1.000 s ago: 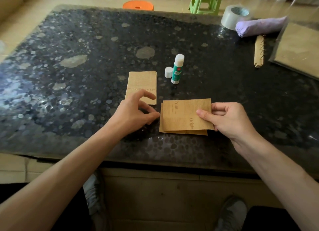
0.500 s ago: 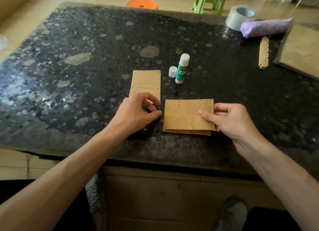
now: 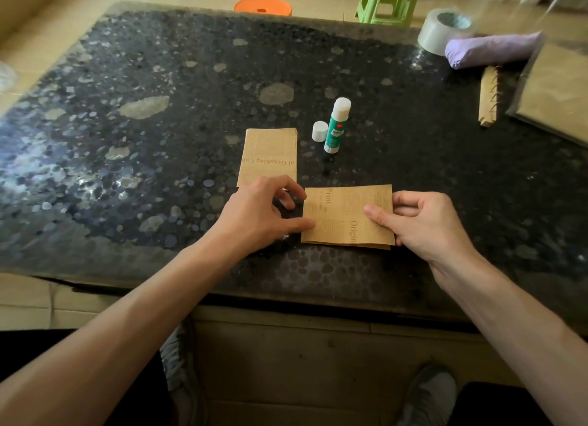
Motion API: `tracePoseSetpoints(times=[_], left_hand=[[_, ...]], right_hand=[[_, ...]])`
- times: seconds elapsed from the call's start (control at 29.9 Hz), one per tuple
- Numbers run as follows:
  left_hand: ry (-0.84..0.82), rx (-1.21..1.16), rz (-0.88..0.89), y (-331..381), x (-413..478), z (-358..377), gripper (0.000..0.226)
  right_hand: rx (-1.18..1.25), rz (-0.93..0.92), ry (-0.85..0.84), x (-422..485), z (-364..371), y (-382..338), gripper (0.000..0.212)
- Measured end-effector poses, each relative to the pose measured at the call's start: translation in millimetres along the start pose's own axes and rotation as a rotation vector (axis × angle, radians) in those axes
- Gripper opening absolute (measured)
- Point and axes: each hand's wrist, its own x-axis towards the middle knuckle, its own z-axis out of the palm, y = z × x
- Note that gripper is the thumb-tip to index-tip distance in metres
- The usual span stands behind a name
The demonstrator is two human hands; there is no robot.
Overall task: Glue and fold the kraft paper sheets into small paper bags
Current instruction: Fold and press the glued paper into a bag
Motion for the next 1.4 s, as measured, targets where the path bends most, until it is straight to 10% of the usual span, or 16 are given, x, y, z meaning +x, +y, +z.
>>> tracePoseSetpoints(times=[1.4], left_hand=[[0.006, 0.095, 0.003, -4.3, 5.7, 5.3, 0.056]], right_hand=[[-0.026, -0.009, 0.002, -3.3, 1.3, 0.2, 0.026]])
